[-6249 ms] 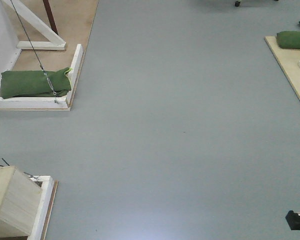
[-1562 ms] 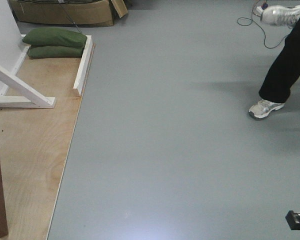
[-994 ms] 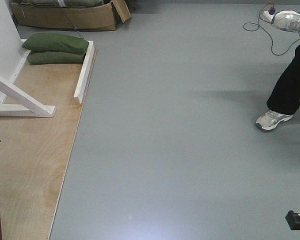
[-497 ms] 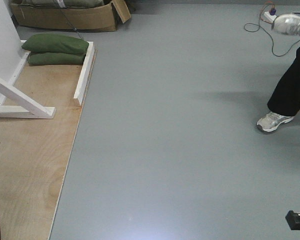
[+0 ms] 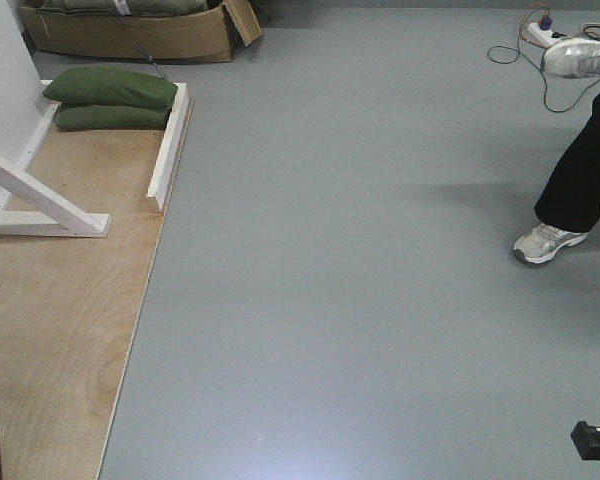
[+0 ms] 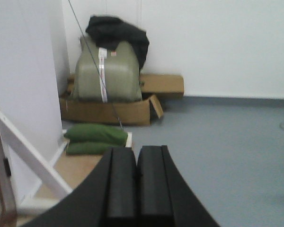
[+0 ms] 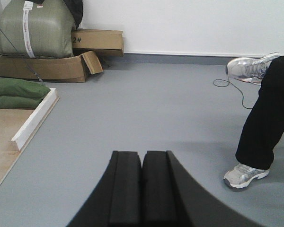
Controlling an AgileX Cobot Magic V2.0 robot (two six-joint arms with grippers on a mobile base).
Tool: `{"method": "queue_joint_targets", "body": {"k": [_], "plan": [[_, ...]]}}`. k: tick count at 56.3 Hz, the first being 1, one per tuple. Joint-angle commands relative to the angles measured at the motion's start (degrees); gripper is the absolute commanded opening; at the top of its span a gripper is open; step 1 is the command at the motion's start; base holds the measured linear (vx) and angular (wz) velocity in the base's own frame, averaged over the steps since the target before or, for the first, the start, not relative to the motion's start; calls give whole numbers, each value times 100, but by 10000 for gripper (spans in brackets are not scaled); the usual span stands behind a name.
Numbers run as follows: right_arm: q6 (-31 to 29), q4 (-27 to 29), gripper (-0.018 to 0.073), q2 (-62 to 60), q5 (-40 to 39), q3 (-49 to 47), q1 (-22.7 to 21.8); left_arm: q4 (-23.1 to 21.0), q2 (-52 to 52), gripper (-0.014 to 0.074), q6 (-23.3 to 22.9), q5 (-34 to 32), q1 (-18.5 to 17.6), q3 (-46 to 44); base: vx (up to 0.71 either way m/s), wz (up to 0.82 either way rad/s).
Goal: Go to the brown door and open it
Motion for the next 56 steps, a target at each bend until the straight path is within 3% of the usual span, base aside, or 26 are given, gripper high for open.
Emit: {"method": "queue_joint_targets", "body": {"k": [1,8,19,30,37,46,56], "plan": [[-32,-38,0,-71,-472,22,-9,89,183,-3,-51,-532,-12,-832,0,0],[-32,-38,0,-71,-472,22,-9,145,887,-3,-50,-520,-12,-1776,0,0],[-32,-38,0,-71,-472,22,-9,58,2378,-3,367,-577,-12,-3353,0,0],[-32,-38,0,-71,-472,22,-9,-966,3582,-3,1176,-1627,78,-4539,0,0],[-32,-38,0,-71,-472,22,-9,-2156,4130,-3,1525,-2858,311,-4868,0,0],[-32,-38,0,-71,-472,22,-9,-4363,4637,-3,1904,-4598,683,-5095,0,0],[-32,-38,0,-71,-472,22,-9,-6195,5014,-3,2816,-5954,1263,-5442,0,0]]}}
